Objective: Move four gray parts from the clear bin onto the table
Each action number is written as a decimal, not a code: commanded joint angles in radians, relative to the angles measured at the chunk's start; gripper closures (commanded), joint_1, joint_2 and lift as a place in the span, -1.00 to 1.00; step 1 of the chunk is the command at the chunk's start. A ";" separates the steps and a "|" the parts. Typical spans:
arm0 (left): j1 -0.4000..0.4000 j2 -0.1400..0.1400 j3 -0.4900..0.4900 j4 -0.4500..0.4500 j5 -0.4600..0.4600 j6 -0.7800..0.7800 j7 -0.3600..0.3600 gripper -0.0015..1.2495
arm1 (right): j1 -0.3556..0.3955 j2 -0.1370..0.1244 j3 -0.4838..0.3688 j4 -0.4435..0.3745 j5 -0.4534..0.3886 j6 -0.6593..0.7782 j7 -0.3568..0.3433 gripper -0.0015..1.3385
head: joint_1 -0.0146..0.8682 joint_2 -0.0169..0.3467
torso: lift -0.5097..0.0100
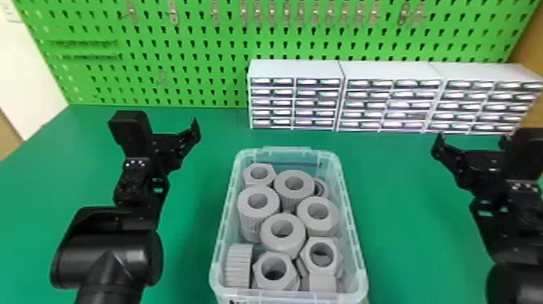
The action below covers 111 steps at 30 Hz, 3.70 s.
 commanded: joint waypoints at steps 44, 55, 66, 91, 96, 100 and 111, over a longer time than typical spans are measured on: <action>0.017 -0.004 0.023 0.000 -0.004 0.000 0.000 -0.71 | -0.105 -0.021 0.154 -0.015 -0.005 0.222 0.002 -0.87 | 0.60 -0.51 | 0.76; 0.017 -0.004 0.014 0.000 -0.010 0.006 0.000 -0.71 | -0.158 -0.050 0.196 -0.077 -0.029 0.388 0.002 -0.87 | 0.60 -0.51 | 0.76; 0.019 -0.004 0.013 0.000 -0.014 0.011 0.000 -0.71 | -0.232 -0.050 0.234 -0.110 -0.052 0.587 0.025 -0.86 | 0.60 -0.51 | 0.76; 0.017 -0.004 0.002 0.002 -0.023 0.020 0.000 -0.71 | -0.467 -0.048 0.355 -0.126 -0.135 1.001 0.038 -0.86 | 0.60 -0.51 | 0.76; 0.016 -0.004 -0.001 0.002 -0.023 0.020 0.000 -0.71 | -0.497 -0.041 0.363 -0.118 -0.149 1.039 0.036 -0.86 | 0.60 -0.51 | 0.76; 0.017 -0.004 -0.001 0.002 -0.023 0.020 0.000 -0.71 | -0.526 -0.031 0.368 -0.103 -0.158 1.081 0.036 -0.86 | 0.60 -0.51 | 0.76; 0.020 -0.004 -0.010 0.002 -0.022 0.022 0.000 -0.71 | -0.652 -0.027 0.394 0.017 -0.189 1.243 0.036 -0.86 | 0.60 -0.51 | 0.76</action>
